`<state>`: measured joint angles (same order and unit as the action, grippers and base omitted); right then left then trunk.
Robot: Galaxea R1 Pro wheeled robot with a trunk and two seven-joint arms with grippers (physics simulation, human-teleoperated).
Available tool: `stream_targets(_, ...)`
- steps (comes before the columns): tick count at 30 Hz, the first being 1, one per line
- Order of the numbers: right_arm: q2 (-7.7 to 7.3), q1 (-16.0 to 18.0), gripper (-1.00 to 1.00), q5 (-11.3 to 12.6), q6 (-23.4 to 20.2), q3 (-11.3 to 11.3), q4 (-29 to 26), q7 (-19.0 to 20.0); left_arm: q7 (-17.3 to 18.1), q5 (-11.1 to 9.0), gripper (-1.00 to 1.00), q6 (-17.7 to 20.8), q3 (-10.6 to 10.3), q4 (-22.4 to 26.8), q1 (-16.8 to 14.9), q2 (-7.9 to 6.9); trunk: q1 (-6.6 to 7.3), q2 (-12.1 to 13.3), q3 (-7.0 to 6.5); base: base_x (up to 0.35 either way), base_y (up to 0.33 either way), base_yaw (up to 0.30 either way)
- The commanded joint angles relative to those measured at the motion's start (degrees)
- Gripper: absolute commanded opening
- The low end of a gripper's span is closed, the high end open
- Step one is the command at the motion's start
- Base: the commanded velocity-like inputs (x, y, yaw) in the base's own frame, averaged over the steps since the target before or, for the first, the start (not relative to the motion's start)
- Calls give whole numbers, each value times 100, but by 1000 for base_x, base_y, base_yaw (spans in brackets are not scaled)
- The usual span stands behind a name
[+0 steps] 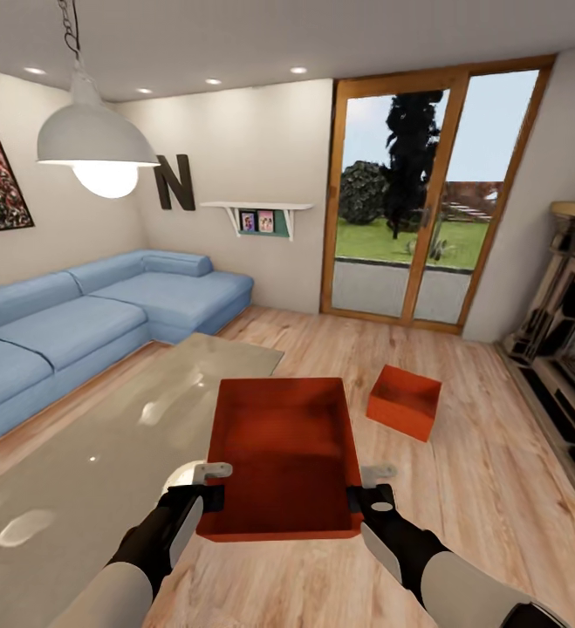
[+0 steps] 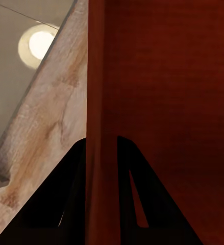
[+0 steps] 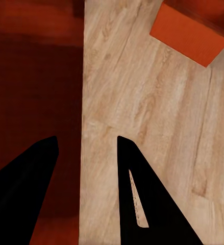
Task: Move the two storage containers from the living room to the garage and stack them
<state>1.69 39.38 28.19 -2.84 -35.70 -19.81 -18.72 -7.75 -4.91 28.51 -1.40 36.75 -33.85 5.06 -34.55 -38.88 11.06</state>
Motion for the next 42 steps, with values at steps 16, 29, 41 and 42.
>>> stream_targets(16,95,0,-100,81,-29,-34,-14,-47,-122,174,-100,5,170,25,-6,4,-2,-8,9,0,0,299)
stream_targets(29,95,-1,-100,76,-24,-34,-14,-61,-122,174,-100,-3,170,25,-8,4,-2,-8,9,0,0,299)
stream_targets(41,90,0,-100,72,-15,-34,-6,-62,-122,174,-100,-3,168,25,-6,12,-2,-8,9,0,0,295)
stream_targets(42,92,0,-100,72,-15,-34,-5,-62,-122,174,-100,-3,167,25,-6,12,-2,-8,9,0,0,292)
